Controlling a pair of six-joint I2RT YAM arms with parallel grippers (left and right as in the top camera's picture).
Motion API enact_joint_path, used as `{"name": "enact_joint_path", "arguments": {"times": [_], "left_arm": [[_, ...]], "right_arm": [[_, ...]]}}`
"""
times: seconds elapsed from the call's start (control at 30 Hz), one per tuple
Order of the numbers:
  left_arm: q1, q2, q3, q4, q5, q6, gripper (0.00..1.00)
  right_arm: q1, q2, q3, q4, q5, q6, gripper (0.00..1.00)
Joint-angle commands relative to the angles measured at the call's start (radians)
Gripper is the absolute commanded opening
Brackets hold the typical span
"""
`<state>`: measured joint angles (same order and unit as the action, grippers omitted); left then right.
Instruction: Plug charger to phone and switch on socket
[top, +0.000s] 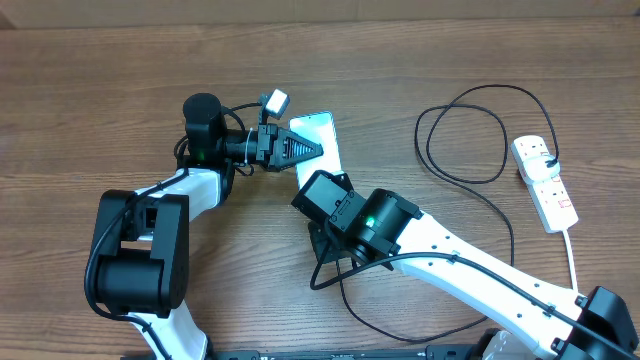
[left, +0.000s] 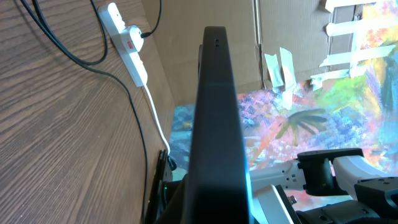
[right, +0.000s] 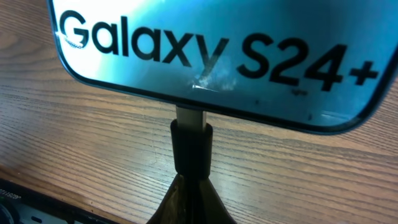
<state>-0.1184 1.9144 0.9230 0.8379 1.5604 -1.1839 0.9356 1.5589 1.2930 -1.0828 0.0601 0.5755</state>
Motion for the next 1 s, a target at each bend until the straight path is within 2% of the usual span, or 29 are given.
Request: {"name": "enact_joint_path", "arguments": {"times": [0.0, 0.97], "left_arm": [[-0.013, -0.009, 0.008, 0.005, 0.020, -0.005, 0.04], [-0.013, -0.009, 0.008, 0.005, 0.020, 0.010, 0.04]], "right_arm": [[-0.002, -0.003, 0.004, 0.008, 0.016, -0.012, 0.04], [-0.056, -0.003, 0.004, 0.024, 0.011, -0.012, 0.04]]}}
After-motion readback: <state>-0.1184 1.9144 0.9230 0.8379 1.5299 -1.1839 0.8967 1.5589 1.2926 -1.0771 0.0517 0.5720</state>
